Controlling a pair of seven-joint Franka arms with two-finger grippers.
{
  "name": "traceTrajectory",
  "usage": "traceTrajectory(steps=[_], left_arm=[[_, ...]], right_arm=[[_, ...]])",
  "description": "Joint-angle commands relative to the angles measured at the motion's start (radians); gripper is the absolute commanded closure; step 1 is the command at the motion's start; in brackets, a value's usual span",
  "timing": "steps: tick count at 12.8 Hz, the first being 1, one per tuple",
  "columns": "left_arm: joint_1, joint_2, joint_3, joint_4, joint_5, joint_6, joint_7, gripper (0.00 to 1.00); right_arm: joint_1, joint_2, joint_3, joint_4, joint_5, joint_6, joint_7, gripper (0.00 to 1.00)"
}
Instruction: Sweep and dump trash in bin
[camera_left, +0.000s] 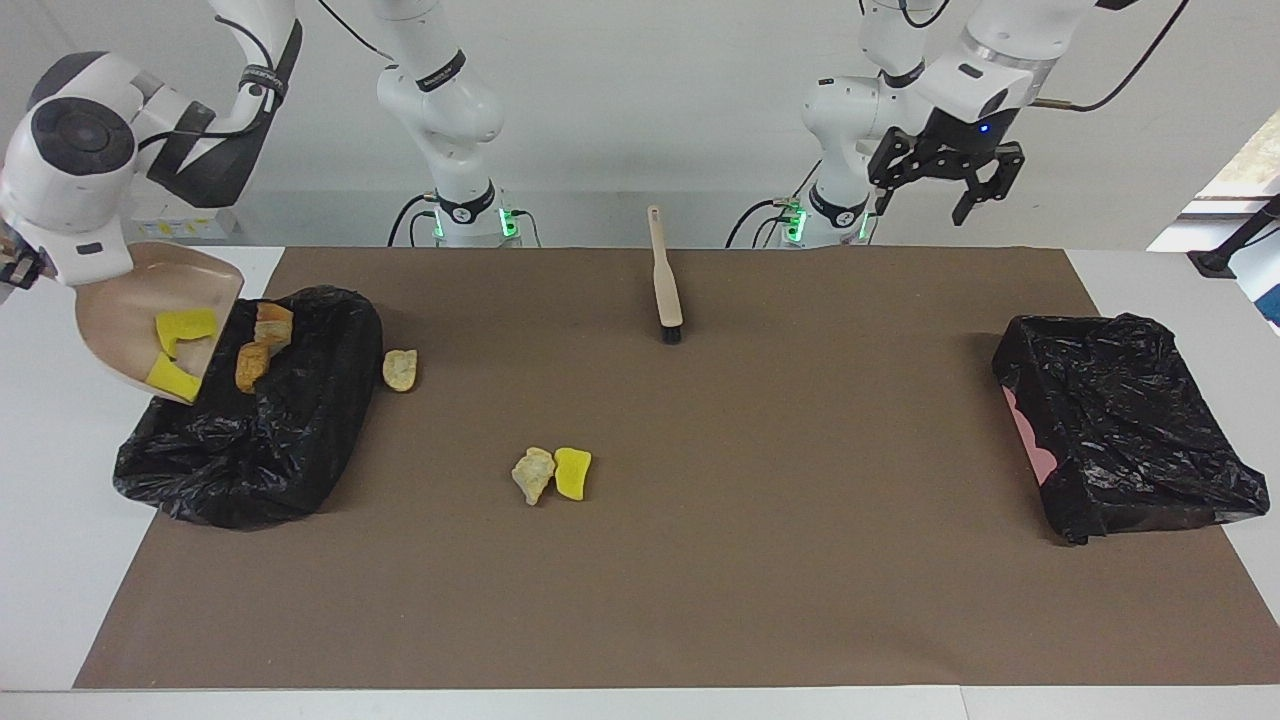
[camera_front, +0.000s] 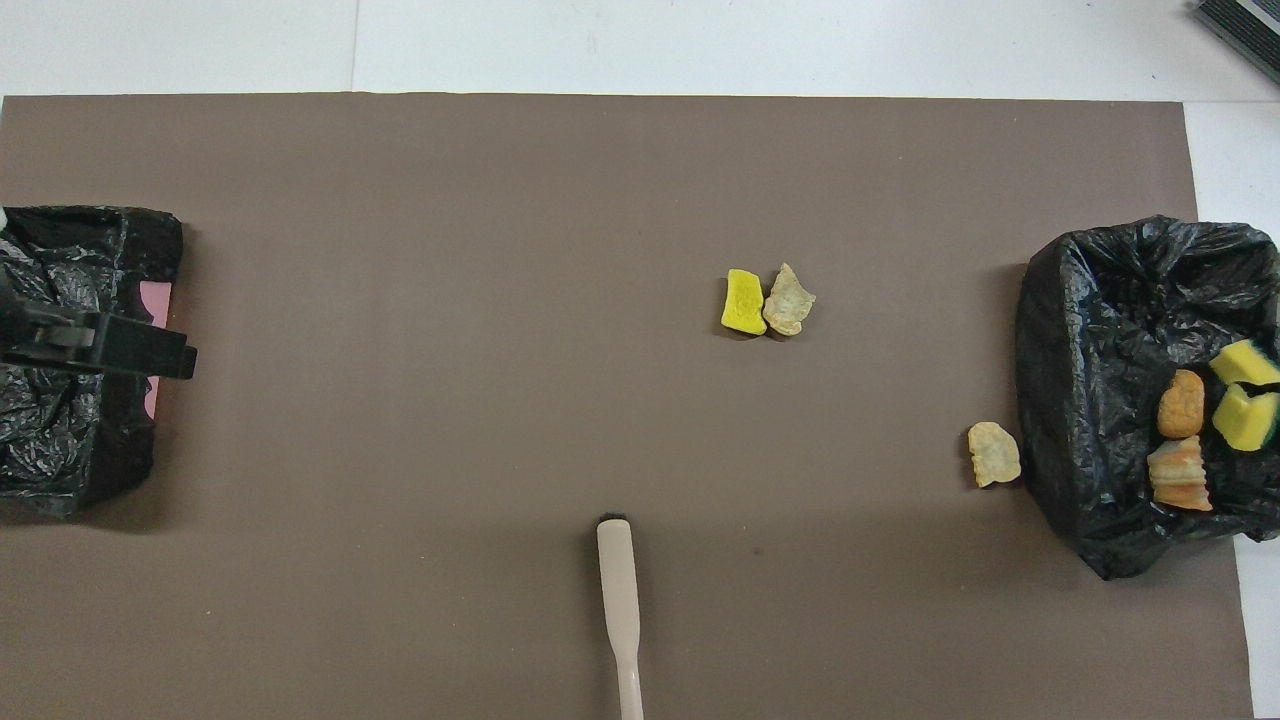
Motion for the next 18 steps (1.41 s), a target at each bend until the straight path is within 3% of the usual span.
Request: traceTrajectory(steps=[1,4,6,12,18], left_arm=[[0.052,0.062,-0.013,0.086,0.020,-0.053,0.112,0.00],[0.071,0.007,-0.005,0.037,0.046,-0.041,0.199,0.00],[0.077,-0.071,-0.001,-0.095,0.044,0.020,0.186,0.00],[0.080,-0.023,0.003,-0.074,0.072,0.062,0.185,0.00],[0.094,-0.071,0.001,-0.157,0.077,0.101,0.096,0.00]], right_arm=[[0.036,-0.031,0.011,-0.035,-0.098,-0.045,0.020,1.00],[0.037,-0.060,0.014,-0.023,-0.060,-0.054,0.029,1.00],[0.063,-0.064,0.017,-0.021,0.067,-0.071,0.053,1.00],[0.197,-0.058,0.019,-0.030,0.401,-0.125,0.195,1.00],[0.385,0.004,0.020,-0.053,0.652,-0.108,0.530,1.00]])
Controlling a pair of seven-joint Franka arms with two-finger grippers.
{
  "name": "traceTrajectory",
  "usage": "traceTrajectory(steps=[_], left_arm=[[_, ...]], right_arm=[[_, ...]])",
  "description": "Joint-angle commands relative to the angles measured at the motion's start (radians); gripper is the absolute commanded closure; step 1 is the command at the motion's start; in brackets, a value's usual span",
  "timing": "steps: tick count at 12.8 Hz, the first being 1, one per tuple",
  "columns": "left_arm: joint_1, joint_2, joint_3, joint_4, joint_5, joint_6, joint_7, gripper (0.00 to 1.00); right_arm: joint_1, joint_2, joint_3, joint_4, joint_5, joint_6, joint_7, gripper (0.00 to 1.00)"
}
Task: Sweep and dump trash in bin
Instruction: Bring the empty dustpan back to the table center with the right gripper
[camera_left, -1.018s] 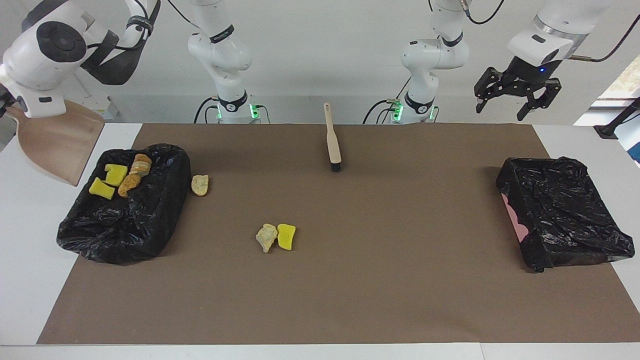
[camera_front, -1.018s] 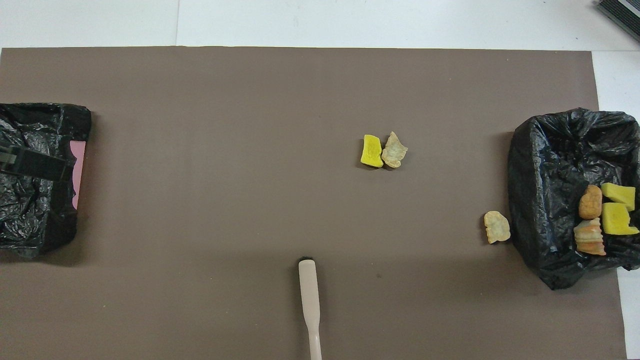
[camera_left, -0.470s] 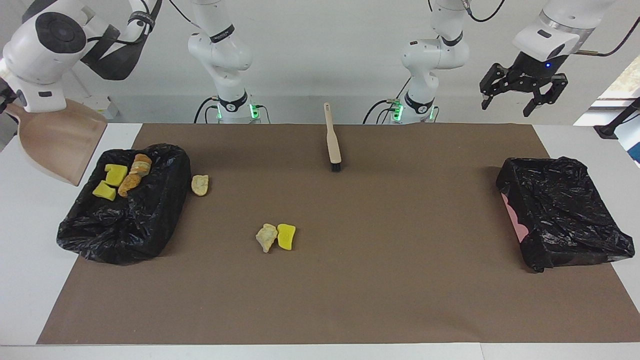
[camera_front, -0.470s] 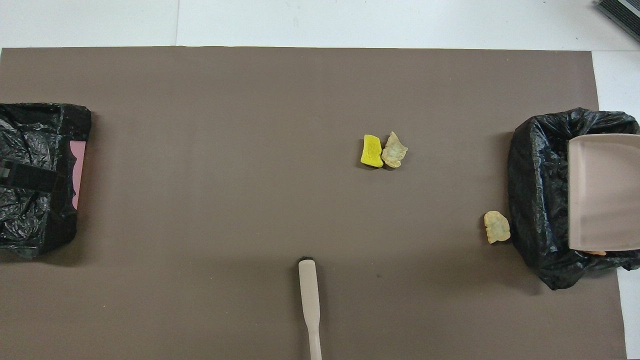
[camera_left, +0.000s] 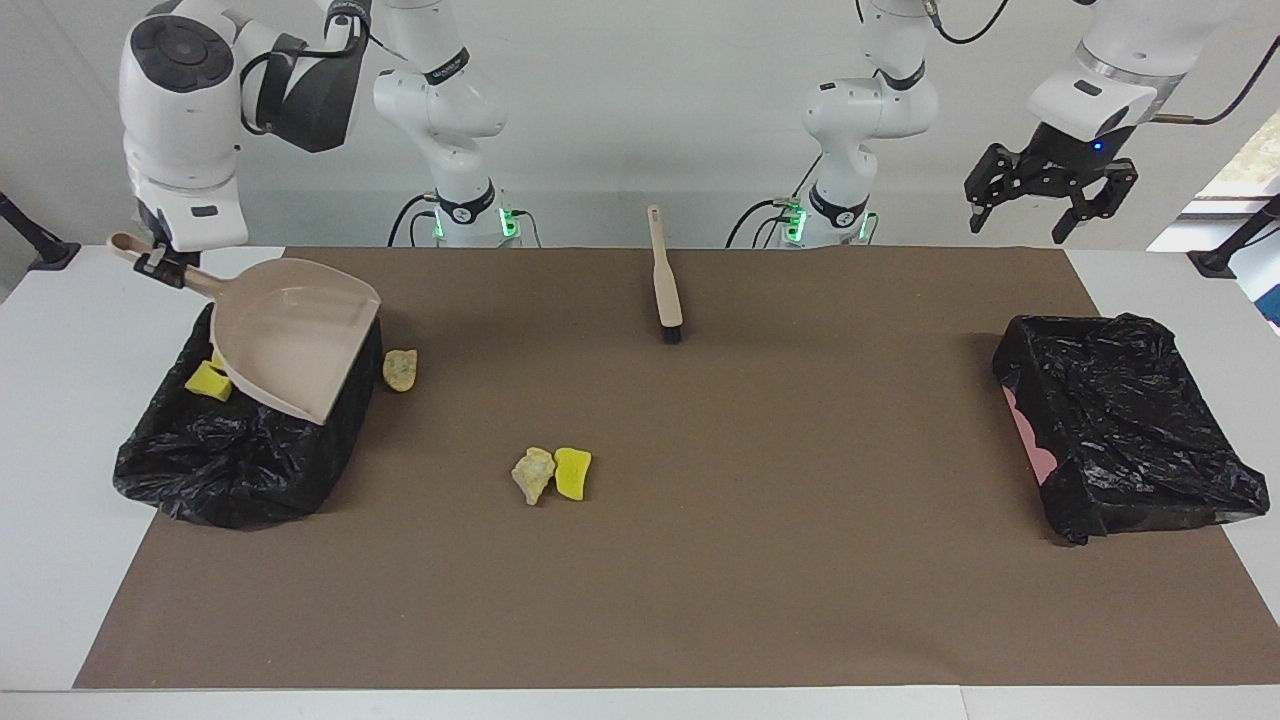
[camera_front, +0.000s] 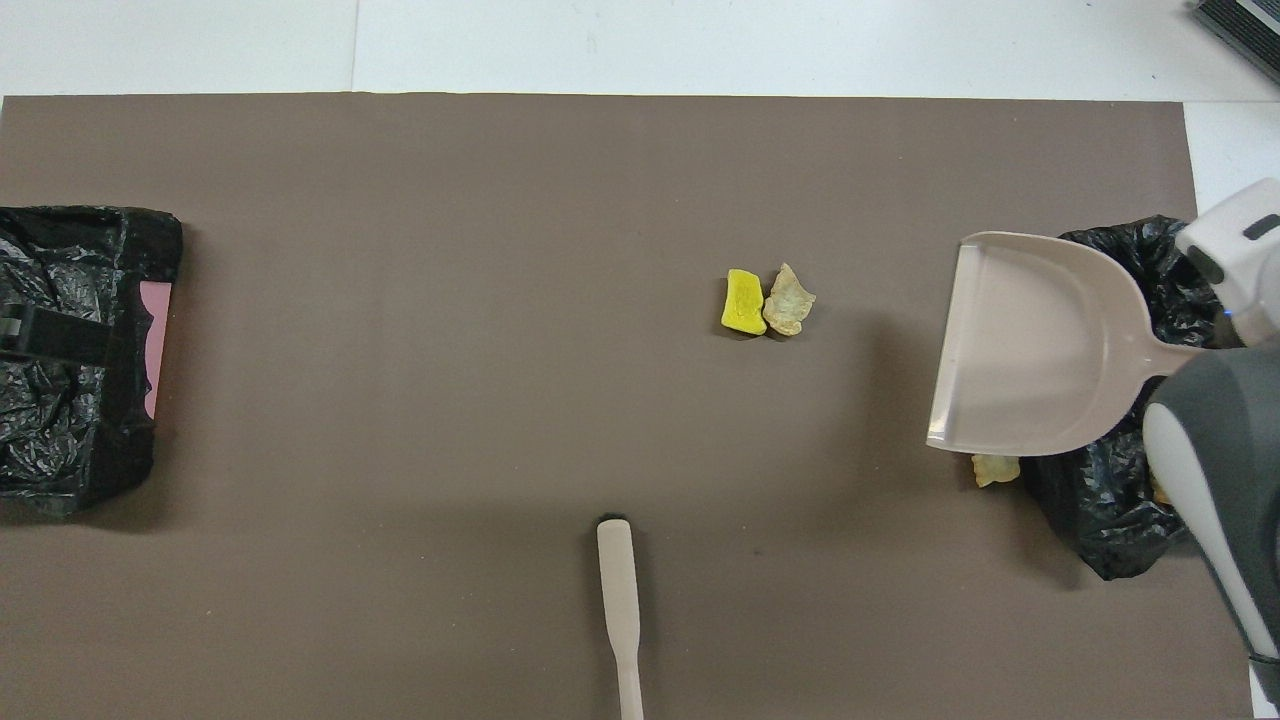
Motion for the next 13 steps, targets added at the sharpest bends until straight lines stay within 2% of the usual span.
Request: traceTrajectory(steps=[1,3,8,11,13], left_arm=[[0.012,-0.044,-0.008,-0.058,0.015,0.028,-0.002,0.00],[0.012,-0.044,-0.008,-0.059,0.015,0.023,-0.002,0.00],[0.013,-0.044,-0.008,-0.052,0.015,0.017,-0.011,0.00],[0.013,-0.044,-0.008,-0.054,0.015,0.016,-0.011,0.00],[0.012,-0.046,-0.008,-0.055,0.015,0.016,-0.013,0.00]], right_arm=[[0.072,0.035,0.000,-0.003,0.080,0.032,0.159,1.00],[0.108,0.082,0.000,-0.003,0.173,0.091,0.279,1.00],[0.260,0.181,0.000,0.005,0.183,0.212,0.700,1.00],[0.332,0.213,0.004,0.017,0.254,0.241,0.943,1.00],[0.376,0.221,0.004,0.037,0.304,0.238,1.192,1.00]])
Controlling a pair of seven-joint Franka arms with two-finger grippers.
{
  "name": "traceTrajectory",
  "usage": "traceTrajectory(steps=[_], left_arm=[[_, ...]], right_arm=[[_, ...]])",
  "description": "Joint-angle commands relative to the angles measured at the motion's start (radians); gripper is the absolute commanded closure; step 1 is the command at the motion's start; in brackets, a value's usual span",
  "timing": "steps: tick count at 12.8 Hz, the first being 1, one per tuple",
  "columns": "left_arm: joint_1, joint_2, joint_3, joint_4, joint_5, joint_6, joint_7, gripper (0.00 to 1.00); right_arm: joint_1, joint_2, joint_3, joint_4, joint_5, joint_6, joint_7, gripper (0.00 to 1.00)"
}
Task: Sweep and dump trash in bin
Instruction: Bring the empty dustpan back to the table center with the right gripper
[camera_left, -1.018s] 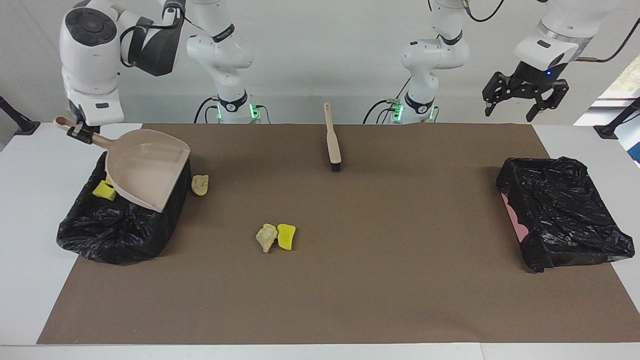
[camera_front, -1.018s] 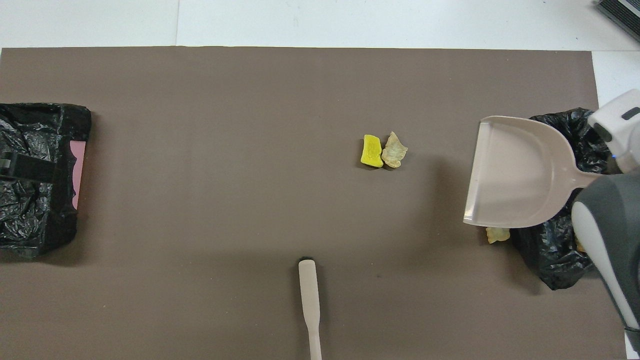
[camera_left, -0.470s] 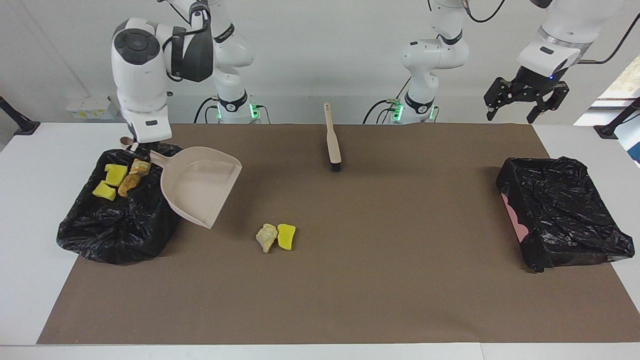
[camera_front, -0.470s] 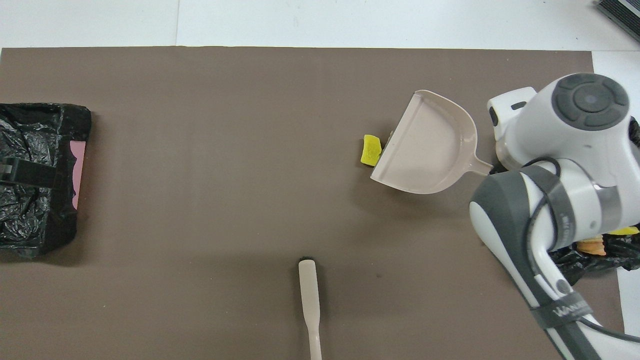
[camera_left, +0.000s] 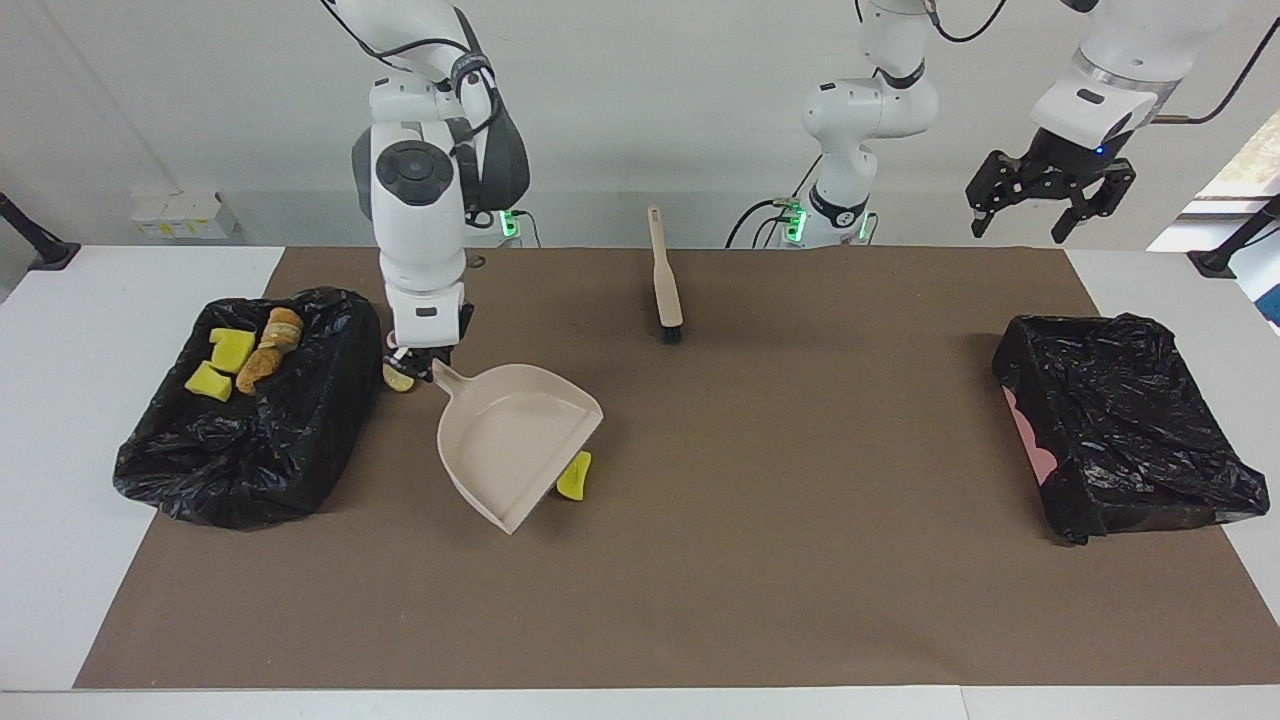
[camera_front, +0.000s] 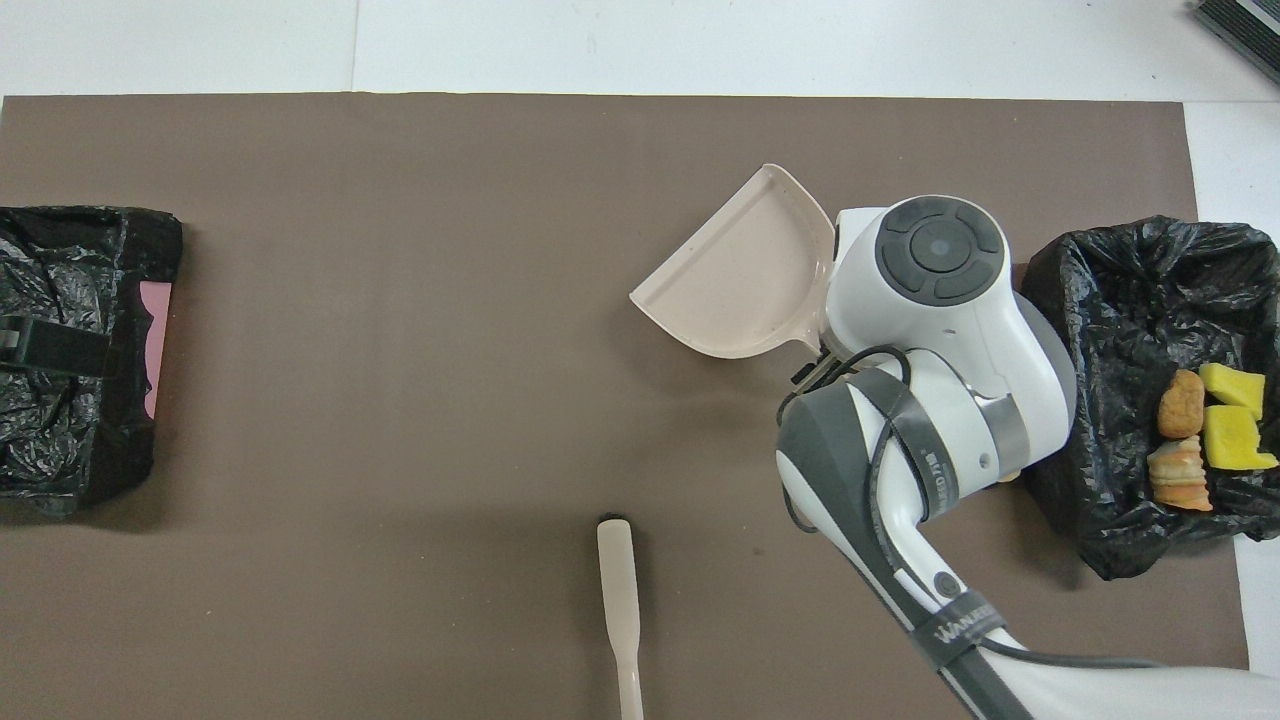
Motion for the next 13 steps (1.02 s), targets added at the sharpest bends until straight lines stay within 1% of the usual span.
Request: traceTrajectory(steps=[1,4,6,7,9,10,11,13], left_arm=[[0.007,-0.026,-0.008,-0.035,0.015,0.014,-0.011,0.00],[0.003,-0.026,-0.008,-0.036,0.013,0.014,-0.011,0.00],[0.004,-0.026,-0.008,-0.036,0.012,0.015,-0.010,0.00],[0.006,-0.026,-0.008,-0.036,0.012,0.015,-0.010,0.00],[0.007,-0.026,-0.008,-0.038,0.012,0.015,-0.010,0.00],[0.004,-0.026,-0.008,-0.036,0.012,0.014,-0.013,0.00],[0.000,-0.026,-0.008,-0.033,0.012,0.014,-0.013,0.00],[-0.002,-0.026,-0.008,-0.033,0.012,0.005,-0.014,0.00]], right_arm=[[0.050,0.032,0.000,0.050,0.050,0.002,0.264,1.00],[0.128,0.134,0.000,0.184,0.092,-0.008,0.515,1.00],[0.172,0.200,0.000,0.241,0.085,-0.024,0.584,1.00],[0.200,0.248,0.000,0.298,0.091,-0.028,0.633,1.00],[0.217,0.329,0.000,0.392,0.146,-0.028,0.713,1.00],[0.232,0.357,0.000,0.416,0.146,-0.022,0.732,1.00],[0.235,0.374,0.002,0.417,0.148,-0.007,0.771,1.00],[0.243,0.385,0.002,0.406,0.152,0.016,0.872,1.00]])
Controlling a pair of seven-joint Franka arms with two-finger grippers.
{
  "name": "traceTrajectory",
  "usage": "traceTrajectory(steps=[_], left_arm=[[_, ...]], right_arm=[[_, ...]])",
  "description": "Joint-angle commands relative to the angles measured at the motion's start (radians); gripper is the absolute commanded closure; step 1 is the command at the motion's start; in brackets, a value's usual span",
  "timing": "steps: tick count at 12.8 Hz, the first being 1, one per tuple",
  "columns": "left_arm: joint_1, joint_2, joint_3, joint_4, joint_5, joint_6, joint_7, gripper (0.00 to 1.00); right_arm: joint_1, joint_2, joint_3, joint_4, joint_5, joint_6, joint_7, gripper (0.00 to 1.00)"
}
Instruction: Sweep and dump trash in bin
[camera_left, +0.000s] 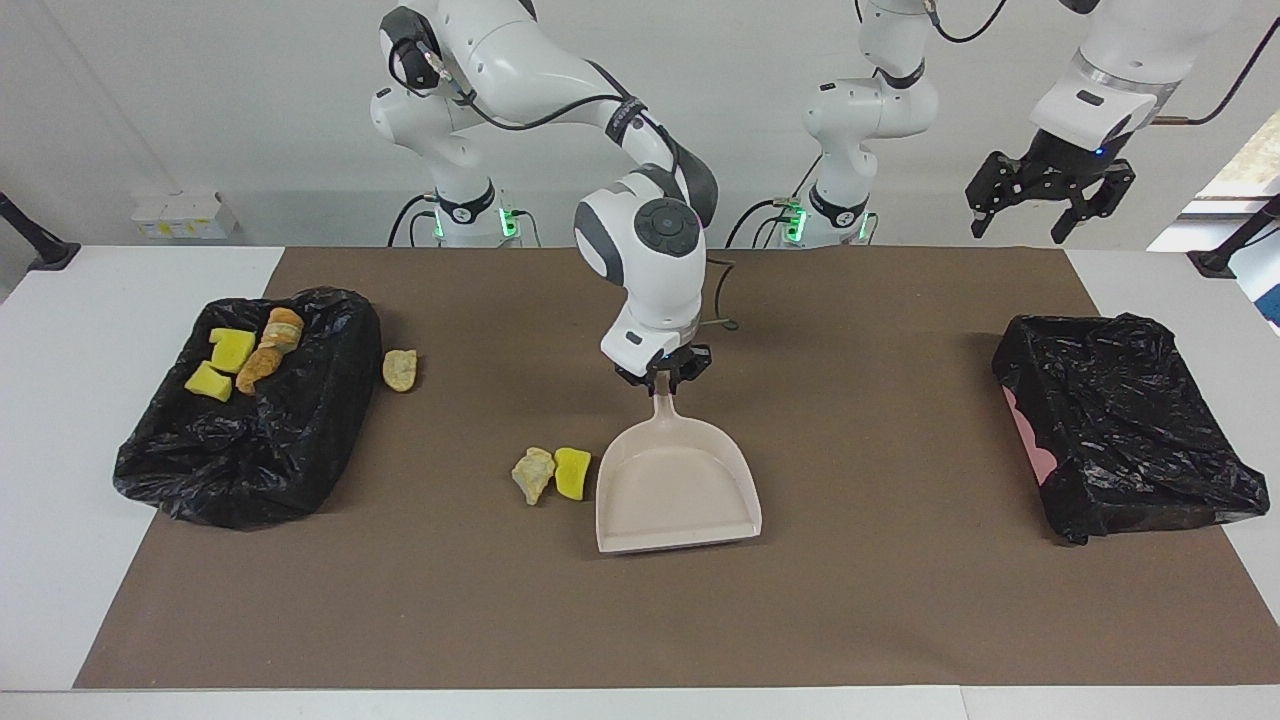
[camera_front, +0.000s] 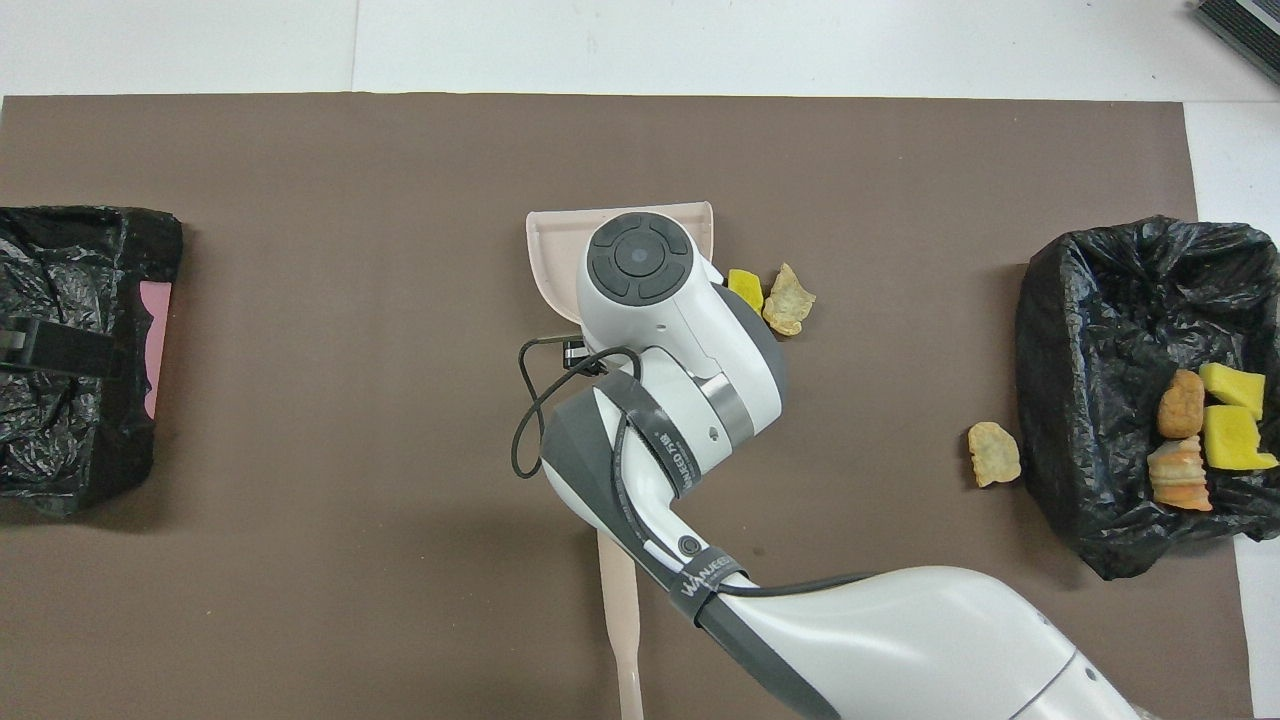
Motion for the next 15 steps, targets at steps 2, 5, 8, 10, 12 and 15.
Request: traceTrajectory(steps=[2,5,8,10,12,15], left_arm=[[-0.002,-0.026,-0.001,-0.031,0.012,0.003,-0.014,0.00],[-0.005,-0.028,-0.003,-0.033,0.012,-0.001,-0.015,0.00],[-0.007,-0.028,-0.006,-0.033,0.010,0.002,-0.014,0.00],[-0.013,-0.026,-0.014,-0.033,0.006,0.028,-0.012,0.00],[-0.022,-0.021,-0.015,-0.033,0.004,0.081,-0.008,0.00],[-0.083,0.021,-0.018,-0.039,-0.010,0.146,-0.008,0.00]], right_arm=[[0.001,0.026,-0.001,0.034,0.089,0.031,0.110,0.42],[-0.010,0.006,-0.001,0.032,0.095,0.011,0.070,0.00],[-0.008,-0.075,-0.001,-0.027,0.101,-0.062,0.065,0.00],[0.008,-0.164,-0.001,-0.136,0.103,-0.064,0.042,0.00],[0.025,-0.274,0.001,-0.265,0.111,-0.068,0.016,0.00],[0.073,-0.418,0.007,-0.481,0.135,-0.065,0.007,0.00]])
